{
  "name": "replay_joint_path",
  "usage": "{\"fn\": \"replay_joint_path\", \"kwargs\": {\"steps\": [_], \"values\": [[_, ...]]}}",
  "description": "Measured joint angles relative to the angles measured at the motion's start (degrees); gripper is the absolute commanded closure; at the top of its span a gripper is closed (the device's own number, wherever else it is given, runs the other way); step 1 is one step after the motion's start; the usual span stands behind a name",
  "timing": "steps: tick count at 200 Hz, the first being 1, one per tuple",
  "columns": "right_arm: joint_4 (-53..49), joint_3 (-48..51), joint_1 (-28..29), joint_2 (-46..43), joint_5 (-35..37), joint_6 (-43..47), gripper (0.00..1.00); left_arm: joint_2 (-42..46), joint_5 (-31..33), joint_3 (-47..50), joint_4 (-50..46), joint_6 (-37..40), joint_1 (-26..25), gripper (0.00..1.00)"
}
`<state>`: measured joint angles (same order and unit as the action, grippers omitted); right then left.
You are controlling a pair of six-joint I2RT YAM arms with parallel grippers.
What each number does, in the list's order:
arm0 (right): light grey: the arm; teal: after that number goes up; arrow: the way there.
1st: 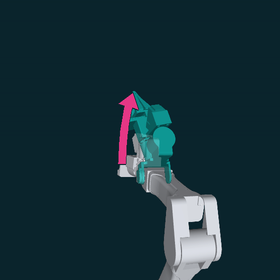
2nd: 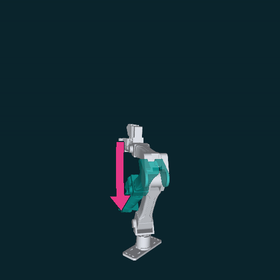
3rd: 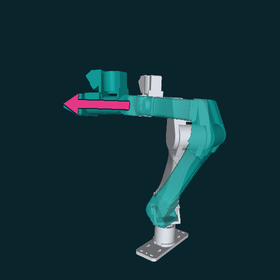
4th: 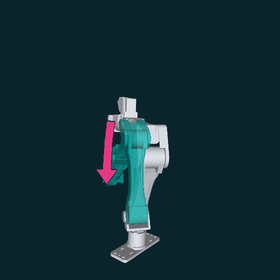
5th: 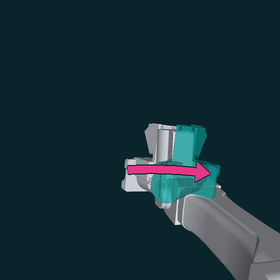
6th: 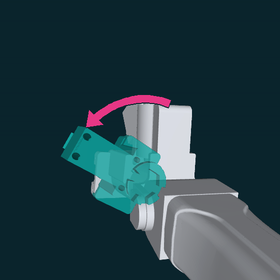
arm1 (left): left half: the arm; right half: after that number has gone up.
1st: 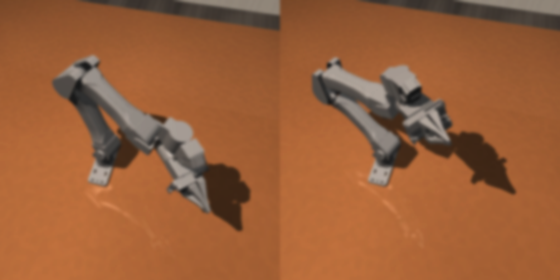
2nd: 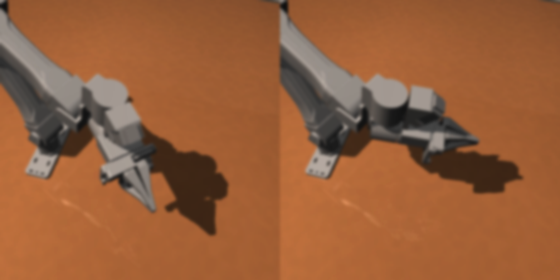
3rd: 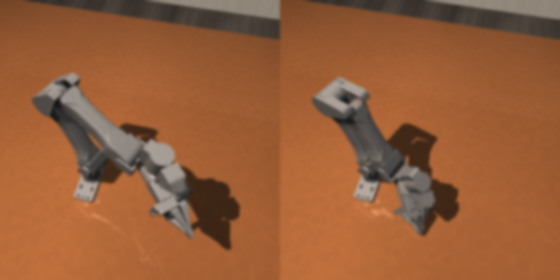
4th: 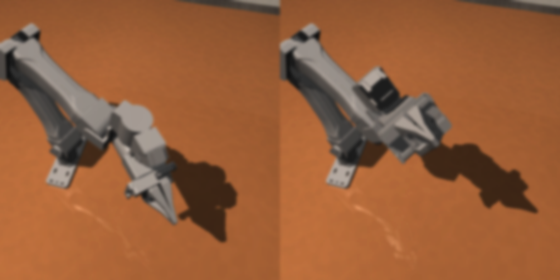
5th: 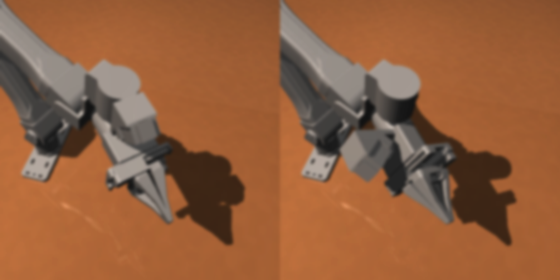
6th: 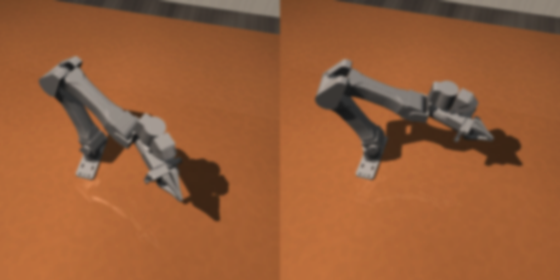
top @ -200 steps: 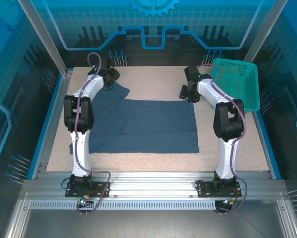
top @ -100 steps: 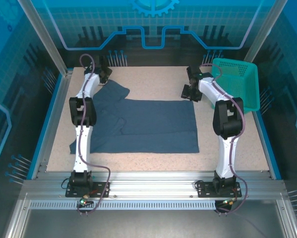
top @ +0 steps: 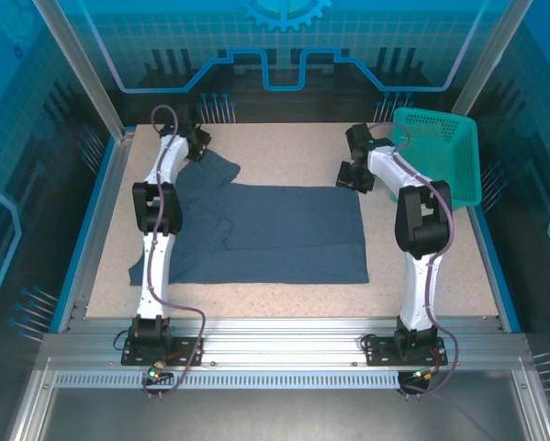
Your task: Fold and stack the t-shirts
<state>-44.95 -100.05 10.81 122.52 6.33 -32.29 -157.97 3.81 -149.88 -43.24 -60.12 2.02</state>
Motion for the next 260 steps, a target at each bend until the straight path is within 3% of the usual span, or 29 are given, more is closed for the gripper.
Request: {"fn": "replay_joint_path", "kwargs": {"steps": [91, 112, 133, 162, 260], "values": [[0.9, 1.2, 0.0, -1.7, -1.0, 0.0, 0.55, -0.2, 3.5, -3.8, -16.3, 2.3, -1.1, 0.51], [1.0, 1.8, 0.0, -2.1, -1.3, 0.0, 0.55, -0.2, 4.1, -3.8, -18.0, 3.2, -1.1, 0.61], [1.0, 2.2, 0.0, -2.1, -1.3, 0.0, 0.55, -0.2, 4.4, -3.8, -19.4, 3.5, -1.0, 0.82], [0.9, 2.1, -0.7, -2.1, -1.2, 0.0, 0.55, 0.0, 4.5, -3.7, -20.3, 3.7, -0.9, 1.00], [-6.0, -10.4, -2.3, 8.1, 2.9, -0.9, 0.55, 9.0, 5.3, 7.3, -13.0, 9.7, -2.8, 1.00]]}}
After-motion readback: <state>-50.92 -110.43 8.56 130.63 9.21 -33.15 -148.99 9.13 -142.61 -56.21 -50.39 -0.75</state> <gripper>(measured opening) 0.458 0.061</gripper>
